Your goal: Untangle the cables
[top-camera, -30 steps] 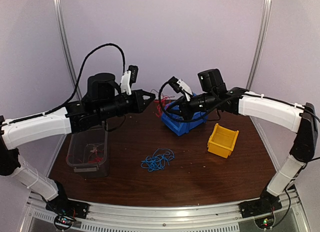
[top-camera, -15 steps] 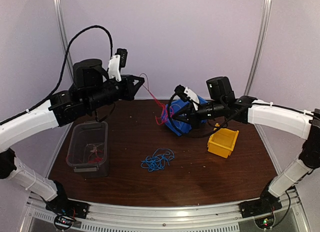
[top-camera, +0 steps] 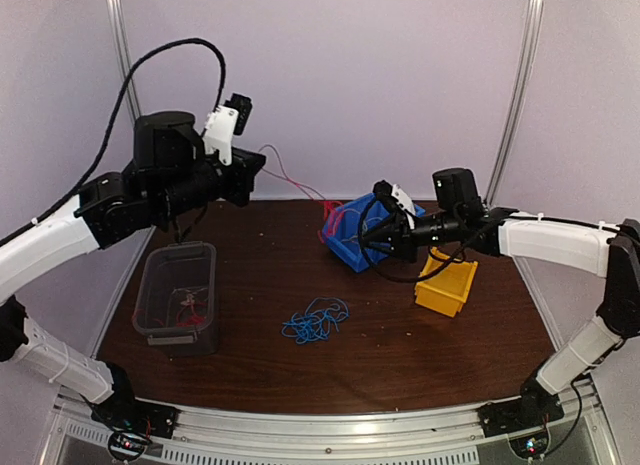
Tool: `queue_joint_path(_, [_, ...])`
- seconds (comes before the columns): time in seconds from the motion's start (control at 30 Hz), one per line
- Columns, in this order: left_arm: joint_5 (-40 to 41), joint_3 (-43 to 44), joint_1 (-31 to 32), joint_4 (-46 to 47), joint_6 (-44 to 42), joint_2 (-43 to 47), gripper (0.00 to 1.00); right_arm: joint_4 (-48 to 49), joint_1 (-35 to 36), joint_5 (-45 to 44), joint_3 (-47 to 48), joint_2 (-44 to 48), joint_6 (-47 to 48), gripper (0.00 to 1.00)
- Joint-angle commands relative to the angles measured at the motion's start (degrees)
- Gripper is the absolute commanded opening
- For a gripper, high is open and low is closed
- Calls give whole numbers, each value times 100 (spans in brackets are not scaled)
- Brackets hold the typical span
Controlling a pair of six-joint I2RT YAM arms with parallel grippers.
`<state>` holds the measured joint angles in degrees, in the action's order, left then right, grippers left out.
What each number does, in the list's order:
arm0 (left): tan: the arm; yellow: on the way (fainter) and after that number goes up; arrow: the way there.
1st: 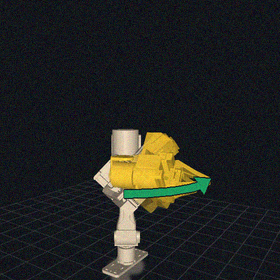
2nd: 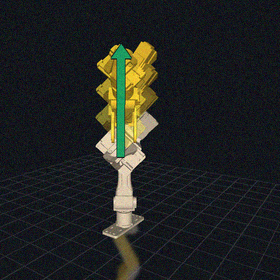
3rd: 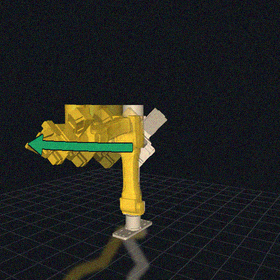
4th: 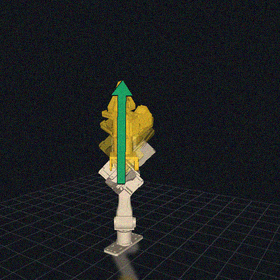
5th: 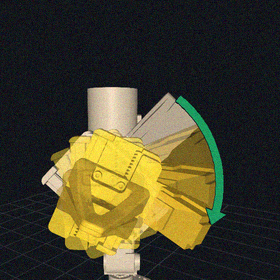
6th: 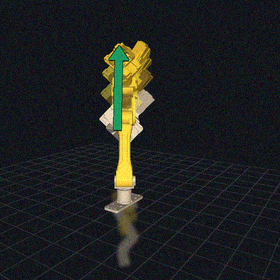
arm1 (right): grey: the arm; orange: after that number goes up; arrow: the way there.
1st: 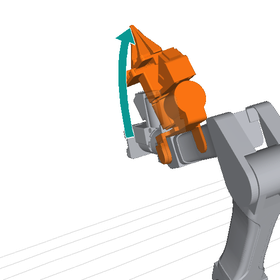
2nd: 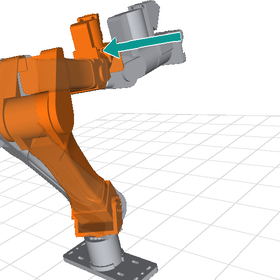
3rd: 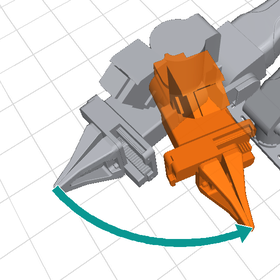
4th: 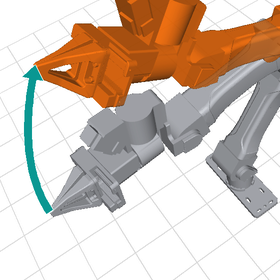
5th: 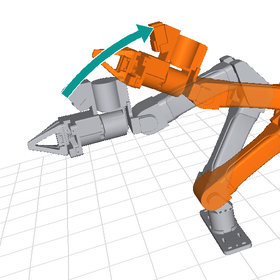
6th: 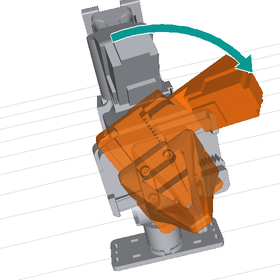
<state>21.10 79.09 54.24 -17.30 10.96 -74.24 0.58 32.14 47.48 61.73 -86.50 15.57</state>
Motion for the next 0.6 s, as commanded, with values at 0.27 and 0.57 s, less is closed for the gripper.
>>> queue_joint_path(0.27, [-643, -739, -282, 1653, 939, 497, 0, -2280, -177, 587, 497, -269, 533, 46])
queue_joint_path(0.57, [-1499, -1049, -265, 2268, 1702, 65, 0, -1566, 427, 503, 1288, -512, -439, 58])
